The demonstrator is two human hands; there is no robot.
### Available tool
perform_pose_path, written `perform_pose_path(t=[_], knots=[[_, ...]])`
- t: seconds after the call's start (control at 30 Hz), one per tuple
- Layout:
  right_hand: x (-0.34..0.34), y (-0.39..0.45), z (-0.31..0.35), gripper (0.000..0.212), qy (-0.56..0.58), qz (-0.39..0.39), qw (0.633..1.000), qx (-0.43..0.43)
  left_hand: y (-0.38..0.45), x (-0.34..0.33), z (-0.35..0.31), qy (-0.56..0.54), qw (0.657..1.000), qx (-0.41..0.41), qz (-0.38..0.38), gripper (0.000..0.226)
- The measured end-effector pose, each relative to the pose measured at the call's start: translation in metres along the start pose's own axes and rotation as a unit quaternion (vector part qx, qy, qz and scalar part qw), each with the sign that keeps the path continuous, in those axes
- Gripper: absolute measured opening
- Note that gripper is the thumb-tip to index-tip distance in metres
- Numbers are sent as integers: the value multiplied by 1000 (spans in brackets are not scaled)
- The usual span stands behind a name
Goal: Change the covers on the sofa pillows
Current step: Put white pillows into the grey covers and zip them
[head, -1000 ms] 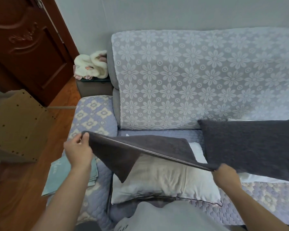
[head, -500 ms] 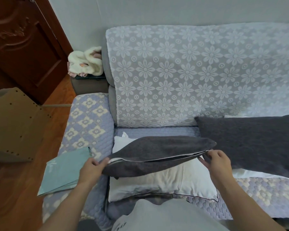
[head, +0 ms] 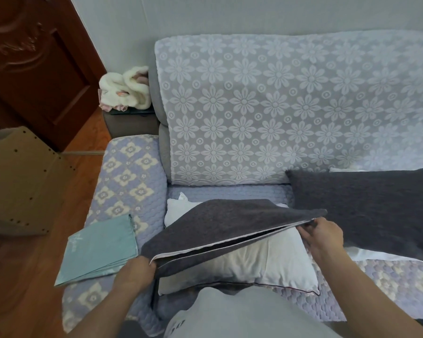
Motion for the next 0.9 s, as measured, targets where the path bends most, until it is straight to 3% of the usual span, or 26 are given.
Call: perform_pose_path(t=[0.07, 0.1, 0.17, 0.2, 0.23, 0.33, 0.37, 0.43, 0.5, 0.57, 0.67, 0.73, 0.87, 0.9], knots=[[13, -5, -4, 29, -186, -36, 982, 23, 0, 0, 7, -34, 996, 81, 7, 35], [28, -4, -4, 37, -302, -77, 949, 55, -3, 2, 8, -48, 992, 119, -5, 35], [62, 14, -21, 32, -306, -92, 947, 32, -13, 16, 4, -103, 977, 169, -79, 31], [78, 19, -27, 28, -368, -104, 924, 28, -17, 23, -2, -144, 968, 168, -117, 28], [88, 20, -32, 31, -451, -109, 886, 24, -18, 26, -9, -202, 955, 162, -147, 25], [99, 16, -41, 38, -715, -77, 695, 4, -24, 37, -39, -435, 874, 142, -163, 11], [95, 11, -46, 42, -758, -48, 650, 2, -28, 43, -52, -474, 857, 116, -165, 9], [61, -10, -63, 57, -790, 56, 608, 52, -42, 64, -88, -476, 862, 35, -170, 14], [16, -29, -89, 89, -767, 196, 599, 120, -63, 87, -128, -447, 874, -67, -179, 25], [-40, -65, -110, 102, -710, 331, 599, 169, -85, 109, -160, -404, 869, -186, -217, 32], [-97, -100, -113, 75, -614, 435, 614, 237, -105, 129, -183, -321, 858, -298, -268, 39], [-110, -97, -101, 55, -618, 423, 601, 279, -109, 140, -184, -272, 857, -317, -300, 44], [-113, -59, -45, 51, -722, 292, 563, 276, -89, 143, -173, -125, 879, -317, -333, 42], [-123, -52, -23, 48, -725, 253, 575, 282, -82, 149, -173, -90, 885, -306, -339, 37]])
Point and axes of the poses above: each hand's wrist, its own y-axis towards the middle knuckle, its own x-axis out of the back of the hand, z = x × y, the point moved 6 cm from there along y, towards the middle knuckle, and after that the axes turned 7 degrees about y, right-handed, at the moved point
